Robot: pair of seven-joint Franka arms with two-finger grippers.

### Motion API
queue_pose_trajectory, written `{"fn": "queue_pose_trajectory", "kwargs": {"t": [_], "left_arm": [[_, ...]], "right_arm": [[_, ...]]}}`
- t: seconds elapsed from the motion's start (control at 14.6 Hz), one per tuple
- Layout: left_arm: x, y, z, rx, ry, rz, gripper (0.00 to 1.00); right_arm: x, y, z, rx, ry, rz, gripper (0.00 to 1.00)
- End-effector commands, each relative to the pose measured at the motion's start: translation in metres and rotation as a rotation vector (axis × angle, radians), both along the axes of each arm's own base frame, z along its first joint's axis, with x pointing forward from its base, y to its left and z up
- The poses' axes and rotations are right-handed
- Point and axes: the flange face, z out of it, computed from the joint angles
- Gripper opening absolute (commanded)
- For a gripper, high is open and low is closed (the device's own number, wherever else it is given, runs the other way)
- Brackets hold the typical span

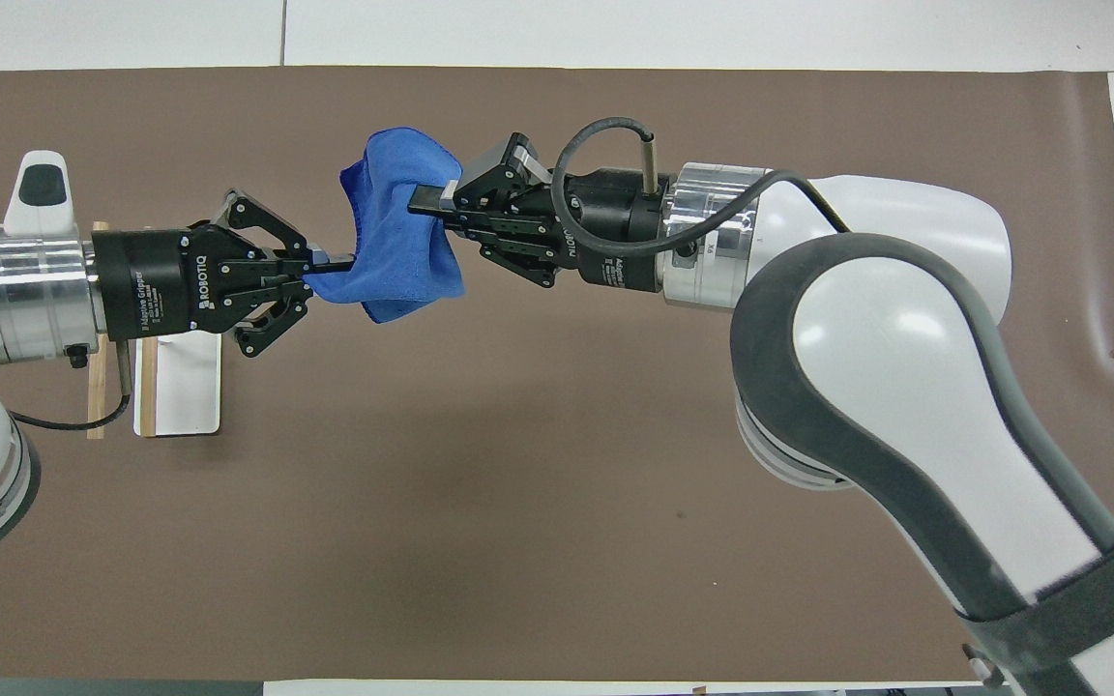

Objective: Right arm passes towel to left arm to hang
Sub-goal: 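Grasp the towel with the left gripper beside the right gripper, then open the right gripper and withdraw it while the left gripper holds towel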

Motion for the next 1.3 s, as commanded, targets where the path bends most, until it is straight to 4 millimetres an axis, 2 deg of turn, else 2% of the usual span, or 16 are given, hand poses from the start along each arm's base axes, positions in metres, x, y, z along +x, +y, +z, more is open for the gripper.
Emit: {"fn": "queue_pose_trajectory", "kwargs": {"t": [0.0, 0.27, 0.34, 0.41, 0.55, 0.75, 1.03, 1.16, 1.23], "left_arm": [[-0.006, 0.005, 0.011, 0.059, -0.023, 0.003, 0.0], [-0.008, 0.003, 0.016, 0.193, -0.067, -0.046, 0.0], [-0.008, 0.004, 0.016, 0.227, -0.076, -0.053, 0.0], [-0.007, 0.006, 0.018, 0.257, -0.089, -0.057, 0.0], [-0.006, 0.012, 0.021, 0.326, -0.115, -0.069, 0.0], [-0.004, 0.02, 0.025, 0.444, -0.169, -0.08, 0.0], [-0.006, 0.032, 0.029, 0.721, -0.263, -0.155, 0.0], [-0.009, 0.035, 0.026, 0.852, -0.302, -0.221, 0.0], [-0.01, 0.039, 0.026, 0.882, -0.322, -0.254, 0.0]], "right_arm": [[-0.005, 0.005, -0.003, 0.002, -0.025, -0.033, 0.0], [-0.003, 0.003, -0.003, 0.005, -0.007, -0.046, 0.0], [-0.002, 0.001, -0.003, -0.003, 0.0, -0.05, 0.22], [-0.001, -0.004, -0.004, -0.019, -0.001, -0.066, 0.99], [0.002, -0.014, -0.004, -0.128, -0.071, -0.074, 1.0], [0.021, -0.052, -0.004, -0.349, -0.173, -0.054, 1.0], [0.051, -0.143, -0.015, -0.838, -0.305, 0.064, 1.0], [0.062, -0.19, -0.018, -0.959, -0.316, 0.054, 1.0], [0.065, -0.207, -0.02, -0.977, -0.309, 0.054, 1.0]]}}
